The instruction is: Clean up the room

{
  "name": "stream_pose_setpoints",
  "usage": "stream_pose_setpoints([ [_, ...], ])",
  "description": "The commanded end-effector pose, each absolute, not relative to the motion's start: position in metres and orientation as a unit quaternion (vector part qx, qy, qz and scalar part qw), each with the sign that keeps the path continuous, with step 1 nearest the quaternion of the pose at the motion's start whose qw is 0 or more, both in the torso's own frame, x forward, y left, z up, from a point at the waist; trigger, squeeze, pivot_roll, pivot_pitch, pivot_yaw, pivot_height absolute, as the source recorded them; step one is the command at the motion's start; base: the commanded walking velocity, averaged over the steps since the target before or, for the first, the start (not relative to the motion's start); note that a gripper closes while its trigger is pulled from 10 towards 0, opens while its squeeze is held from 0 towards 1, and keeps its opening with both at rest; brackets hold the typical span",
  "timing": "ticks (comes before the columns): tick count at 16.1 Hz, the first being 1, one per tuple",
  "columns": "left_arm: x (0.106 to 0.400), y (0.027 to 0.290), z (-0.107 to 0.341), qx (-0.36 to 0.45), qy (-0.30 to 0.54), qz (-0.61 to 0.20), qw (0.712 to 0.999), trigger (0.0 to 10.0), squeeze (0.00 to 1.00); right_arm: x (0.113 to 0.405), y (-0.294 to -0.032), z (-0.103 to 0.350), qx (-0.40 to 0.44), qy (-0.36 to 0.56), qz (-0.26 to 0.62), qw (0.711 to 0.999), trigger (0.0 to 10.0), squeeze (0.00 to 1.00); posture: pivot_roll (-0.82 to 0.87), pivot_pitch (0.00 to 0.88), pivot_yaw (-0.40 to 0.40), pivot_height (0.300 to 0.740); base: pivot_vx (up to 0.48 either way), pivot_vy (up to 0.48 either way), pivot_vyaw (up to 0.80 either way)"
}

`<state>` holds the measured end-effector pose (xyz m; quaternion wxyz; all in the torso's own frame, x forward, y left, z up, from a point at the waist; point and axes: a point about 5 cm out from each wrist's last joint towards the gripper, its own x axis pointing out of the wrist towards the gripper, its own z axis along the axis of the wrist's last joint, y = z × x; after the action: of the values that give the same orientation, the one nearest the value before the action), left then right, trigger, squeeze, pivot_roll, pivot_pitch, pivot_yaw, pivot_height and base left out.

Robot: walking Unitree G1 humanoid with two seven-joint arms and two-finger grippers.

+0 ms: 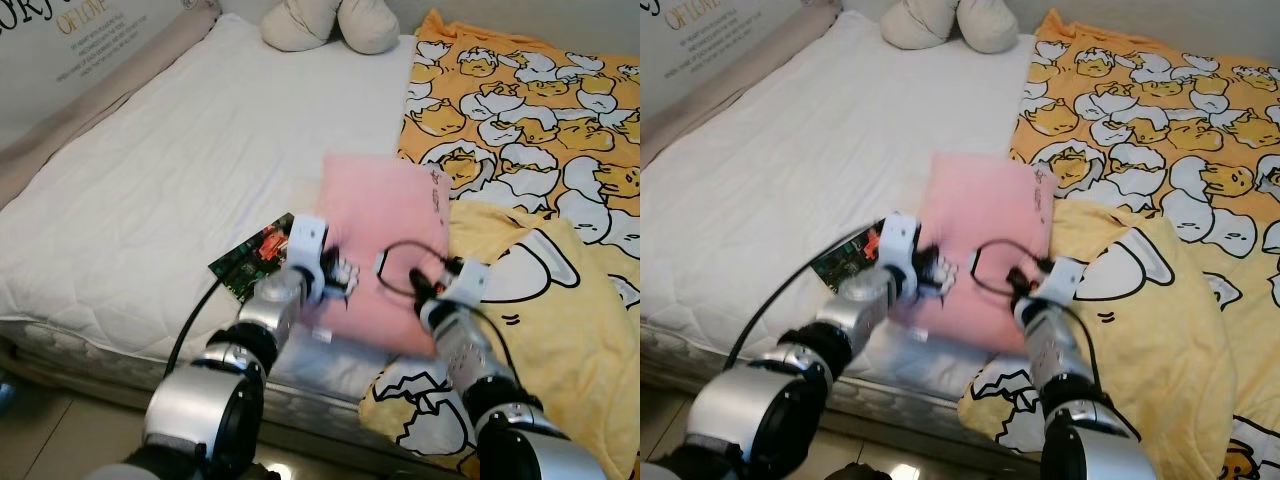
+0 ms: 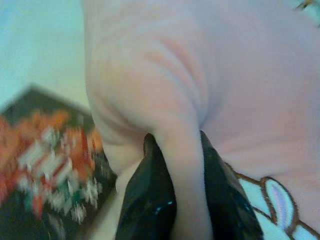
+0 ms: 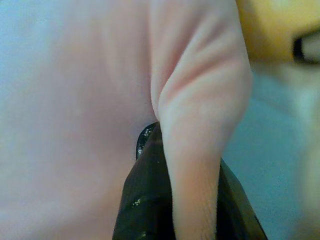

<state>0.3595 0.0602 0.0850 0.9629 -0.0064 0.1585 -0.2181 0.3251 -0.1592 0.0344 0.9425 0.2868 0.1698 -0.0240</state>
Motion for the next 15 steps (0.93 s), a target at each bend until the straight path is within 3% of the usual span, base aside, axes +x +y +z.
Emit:
stream_pose_setpoints([
  [1, 0.384, 0.069, 0.138, 0.019, 0.048, -0.224, 0.973, 0.0, 0.00, 0.338, -0.171, 0.059, 0.273, 0.114, -0.038, 0.954, 0.0, 0.00, 0.02, 0.000, 0.042, 0.732, 0.000, 0.000, 0.00],
  [5, 0.403, 0.076, 0.204, 0.051, -0.063, -0.236, 0.968, 0.0, 0.00, 0.354, -0.187, 0.116, 0.259, -0.020, -0.065, 0.964, 0.0, 0.00, 0.01, 0.000, 0.053, 0.732, 0.000, 0.000, 0.00],
  [6, 0.408, 0.082, 0.220, 0.022, -0.073, -0.226, 0.971, 0.0, 0.00, 0.352, -0.196, 0.129, 0.234, -0.046, -0.102, 0.966, 0.0, 0.00, 0.00, 0.000, 0.059, 0.732, 0.000, 0.000, 0.00],
  [7, 0.410, 0.085, 0.228, 0.028, -0.087, -0.222, 0.971, 1.2, 0.00, 0.351, -0.197, 0.131, 0.209, -0.046, -0.104, 0.971, 0.0, 0.00, -0.01, 0.000, 0.061, 0.732, 0.000, 0.000, 0.00],
  [8, 0.410, 0.090, 0.228, 0.031, -0.087, -0.214, 0.973, 10.0, 0.00, 0.349, -0.191, 0.128, 0.167, -0.042, -0.090, 0.981, 4.8, 0.00, -0.02, 0.000, 0.067, 0.732, 0.000, 0.000, 0.00],
  [9, 0.410, 0.094, 0.224, 0.027, -0.082, -0.207, 0.975, 10.0, 0.00, 0.346, -0.189, 0.122, 0.159, -0.035, -0.091, 0.982, 10.0, 0.00, -0.02, 0.000, 0.072, 0.732, 0.000, 0.476, 0.00],
  [15, 0.406, 0.097, 0.203, 0.038, -0.057, -0.197, 0.978, 10.0, 0.00, 0.337, -0.178, 0.120, 0.124, -0.042, -0.082, 0.988, 10.0, 0.00, -0.03, 0.000, 0.095, 0.732, 0.000, 0.480, 0.00],
])
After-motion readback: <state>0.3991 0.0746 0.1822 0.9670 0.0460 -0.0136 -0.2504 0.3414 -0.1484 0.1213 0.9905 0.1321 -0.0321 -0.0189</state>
